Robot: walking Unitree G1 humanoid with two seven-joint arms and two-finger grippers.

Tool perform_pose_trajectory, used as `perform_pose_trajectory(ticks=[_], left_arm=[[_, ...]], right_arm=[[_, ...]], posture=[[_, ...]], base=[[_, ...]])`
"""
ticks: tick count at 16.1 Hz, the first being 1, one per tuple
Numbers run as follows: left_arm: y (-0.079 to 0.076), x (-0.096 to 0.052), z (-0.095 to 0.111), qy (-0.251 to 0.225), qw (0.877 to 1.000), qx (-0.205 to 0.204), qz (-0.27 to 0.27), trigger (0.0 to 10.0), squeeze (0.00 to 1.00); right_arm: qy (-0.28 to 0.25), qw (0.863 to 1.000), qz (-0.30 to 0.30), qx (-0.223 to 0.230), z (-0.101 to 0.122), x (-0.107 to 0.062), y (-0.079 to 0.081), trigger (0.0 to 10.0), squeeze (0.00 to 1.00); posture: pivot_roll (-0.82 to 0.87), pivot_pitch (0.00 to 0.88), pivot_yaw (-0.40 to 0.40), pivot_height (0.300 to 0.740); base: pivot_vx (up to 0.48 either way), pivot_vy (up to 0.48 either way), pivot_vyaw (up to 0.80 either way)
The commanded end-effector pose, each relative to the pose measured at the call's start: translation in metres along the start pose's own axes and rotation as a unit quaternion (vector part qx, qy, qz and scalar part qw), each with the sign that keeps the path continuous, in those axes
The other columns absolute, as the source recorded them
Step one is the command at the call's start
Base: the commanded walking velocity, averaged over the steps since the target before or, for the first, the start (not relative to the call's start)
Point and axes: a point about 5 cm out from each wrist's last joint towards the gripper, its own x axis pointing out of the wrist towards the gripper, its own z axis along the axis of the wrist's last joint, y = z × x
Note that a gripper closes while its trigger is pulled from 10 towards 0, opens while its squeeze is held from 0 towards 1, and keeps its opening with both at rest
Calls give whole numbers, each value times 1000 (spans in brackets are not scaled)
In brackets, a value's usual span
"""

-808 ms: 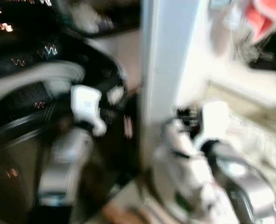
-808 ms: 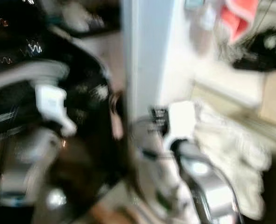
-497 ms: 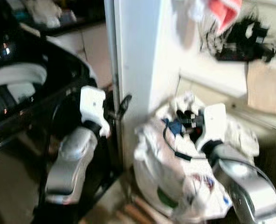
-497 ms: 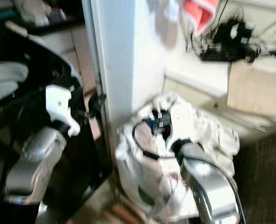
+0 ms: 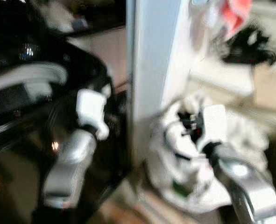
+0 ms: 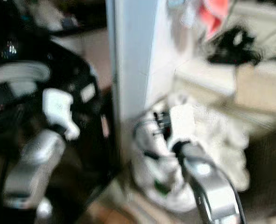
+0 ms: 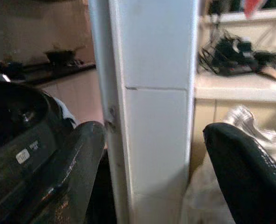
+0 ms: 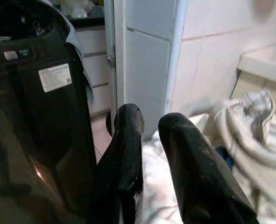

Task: Clothes washing

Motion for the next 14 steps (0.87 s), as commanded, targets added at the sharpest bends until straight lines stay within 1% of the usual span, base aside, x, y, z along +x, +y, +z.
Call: perform_pose_trajectory(ticks=[1,2,3,4,6,7,8,9,12,14], left_arm=[[3,2,2,5,1000,25,3,10000,0],[3,2,2,7,999,42,3,10000,0],[2,2,1,12,999,41,0,10000,0],[2,2,0,13,1000,21,5,10000,0],[2,4,4,1,1000,7,10,10000,0],[1,3,3,4,1000,10,6,10000,0],[0,3,1,8,1000,22,-2,10000,0],[-1,1,0,7,1000,20,-5,10000,0],[-1,1,1,5,1000,19,-1,10000,0],[0,2,3,0,1000,17,3,10000,0]], right_arm=[[0,1000,-6,2,1,0,-1,10000,0],[0,1000,-7,3,0,0,-1,10000,0],[0,1000,-9,3,0,0,-2,10000,0],[0,1000,-11,3,0,0,-2,10000,0],[1,1000,-11,6,-1,-1,-3,10000,0],[4,1000,-10,5,-2,-1,-3,10000,0],[6,1000,-8,2,-3,-2,-3,10000,0],[8,1000,-8,-3,-3,-2,-3,10000,0],[8,1000,-15,-1,-3,-1,-6,10000,0],[9,1000,-11,-8,-4,-1,-6,10000,0]], posture=[[-58,0,-5,740],[-58,0,-4,740],[-58,0,-3,740],[-58,0,-3,740],[-58,0,-3,740],[-59,0,-1,740],[-59,0,-1,740],[-60,0,-2,740],[-60,0,-2,740],[-60,0,-2,740]], base=[[0,0,0],[0,-480,0],[0,-480,0],[0,-480,0],[0,0,0],[0,0,0],[0,0,0],[0,0,0],[340,0,0],[369,0,0]])
